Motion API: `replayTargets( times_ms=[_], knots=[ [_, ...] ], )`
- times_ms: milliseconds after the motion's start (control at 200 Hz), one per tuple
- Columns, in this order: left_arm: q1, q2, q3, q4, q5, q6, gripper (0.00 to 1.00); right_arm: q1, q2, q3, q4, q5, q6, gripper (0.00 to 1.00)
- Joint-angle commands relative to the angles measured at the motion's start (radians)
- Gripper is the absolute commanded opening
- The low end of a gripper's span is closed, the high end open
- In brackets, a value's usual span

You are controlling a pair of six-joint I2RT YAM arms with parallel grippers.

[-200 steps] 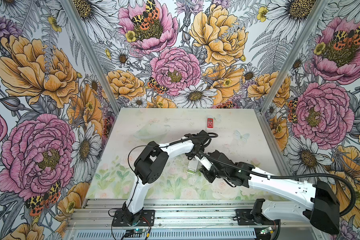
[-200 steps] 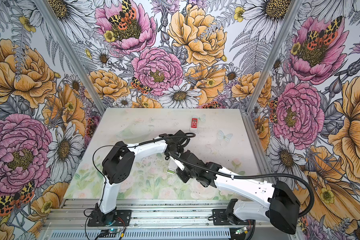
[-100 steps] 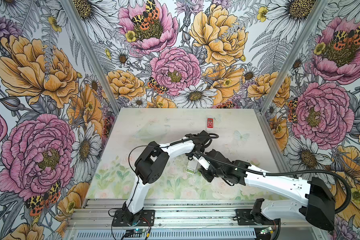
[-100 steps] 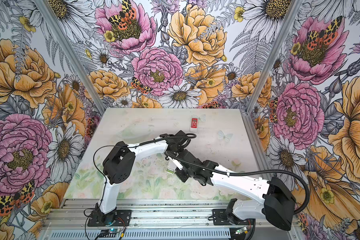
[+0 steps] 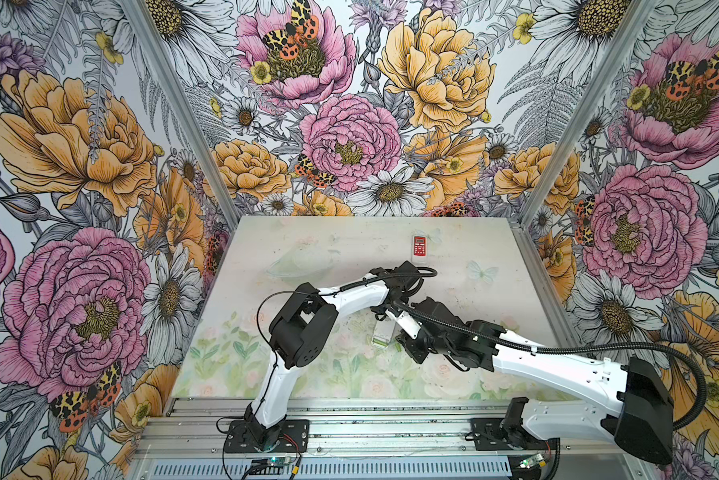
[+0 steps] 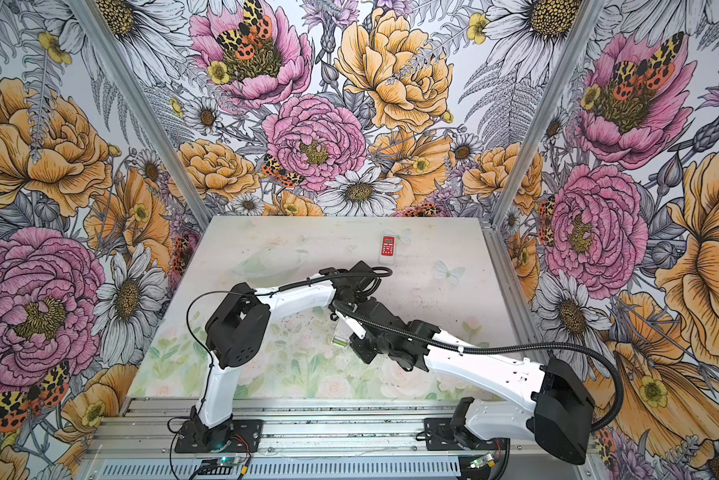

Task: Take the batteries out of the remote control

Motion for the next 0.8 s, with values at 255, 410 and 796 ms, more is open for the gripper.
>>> replayTargets(
  times_ms=[255, 410, 796],
  knots=[
    [-0.011, 0.017, 0.036, 0.0, -0.028, 0.005, 0.31, -0.002, 0.034, 0.028, 0.024, 0.005, 0.0, 0.0],
    [-0.01, 0.019, 0.041, -0.001, -0.029, 0.008, 0.3, -0.004, 0.031, 0.022, 0.019, 0.005, -0.003, 0.0],
    [-0.012, 0.021, 0.051, -0.014, -0.059, 0.013, 0.3, -0.007, 0.02, 0.04, -0.038, 0.0, -0.013, 0.0]
  ],
)
